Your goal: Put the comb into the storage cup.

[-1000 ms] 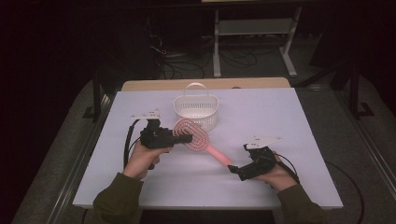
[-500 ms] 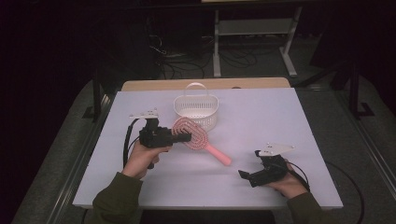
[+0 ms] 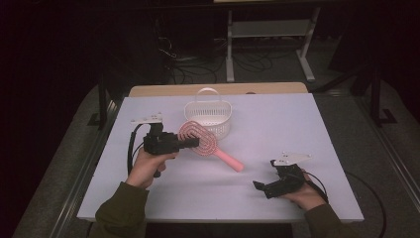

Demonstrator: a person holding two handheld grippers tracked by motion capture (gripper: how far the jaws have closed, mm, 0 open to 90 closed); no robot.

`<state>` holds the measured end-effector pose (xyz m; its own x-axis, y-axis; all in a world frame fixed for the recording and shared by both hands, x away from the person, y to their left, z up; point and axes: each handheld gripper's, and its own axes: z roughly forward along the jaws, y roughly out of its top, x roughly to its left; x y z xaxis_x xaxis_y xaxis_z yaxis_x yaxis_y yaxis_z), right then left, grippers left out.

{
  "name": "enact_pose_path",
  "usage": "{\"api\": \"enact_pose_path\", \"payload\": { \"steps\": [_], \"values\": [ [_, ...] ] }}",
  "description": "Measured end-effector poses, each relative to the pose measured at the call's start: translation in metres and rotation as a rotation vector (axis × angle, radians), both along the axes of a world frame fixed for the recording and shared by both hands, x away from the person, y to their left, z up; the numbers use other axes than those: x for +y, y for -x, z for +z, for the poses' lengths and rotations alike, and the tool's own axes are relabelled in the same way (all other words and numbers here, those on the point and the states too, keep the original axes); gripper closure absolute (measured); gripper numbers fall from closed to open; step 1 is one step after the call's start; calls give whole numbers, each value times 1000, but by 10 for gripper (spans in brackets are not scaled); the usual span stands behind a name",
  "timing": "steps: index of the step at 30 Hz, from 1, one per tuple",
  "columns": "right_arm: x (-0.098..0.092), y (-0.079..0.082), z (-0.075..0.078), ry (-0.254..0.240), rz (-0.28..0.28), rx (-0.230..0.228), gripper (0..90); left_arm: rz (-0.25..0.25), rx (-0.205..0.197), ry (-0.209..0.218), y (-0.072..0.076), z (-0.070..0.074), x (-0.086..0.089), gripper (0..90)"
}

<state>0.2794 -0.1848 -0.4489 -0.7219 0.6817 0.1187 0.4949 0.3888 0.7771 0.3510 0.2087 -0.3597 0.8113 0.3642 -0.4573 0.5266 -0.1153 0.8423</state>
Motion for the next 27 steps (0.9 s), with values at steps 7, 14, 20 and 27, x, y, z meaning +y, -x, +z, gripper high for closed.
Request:
{"api": "enact_pose_path", "payload": {
  "steps": [7,14,20,27],
  "values": [
    [0,-1,-1,6,-1,-1,0,9,-22,18,-3,11,1,659],
    [-2,-2,0,-3,-12,-7,0,9,-49,24,-9,22,-1,659],
    [-1,-1,3,-9,-14,-23,0,13,-61,28,-14,28,-1,660],
    [-1,-2,3,-8,-12,-25,0,22,-79,38,-19,38,0,659]
  ]
}}
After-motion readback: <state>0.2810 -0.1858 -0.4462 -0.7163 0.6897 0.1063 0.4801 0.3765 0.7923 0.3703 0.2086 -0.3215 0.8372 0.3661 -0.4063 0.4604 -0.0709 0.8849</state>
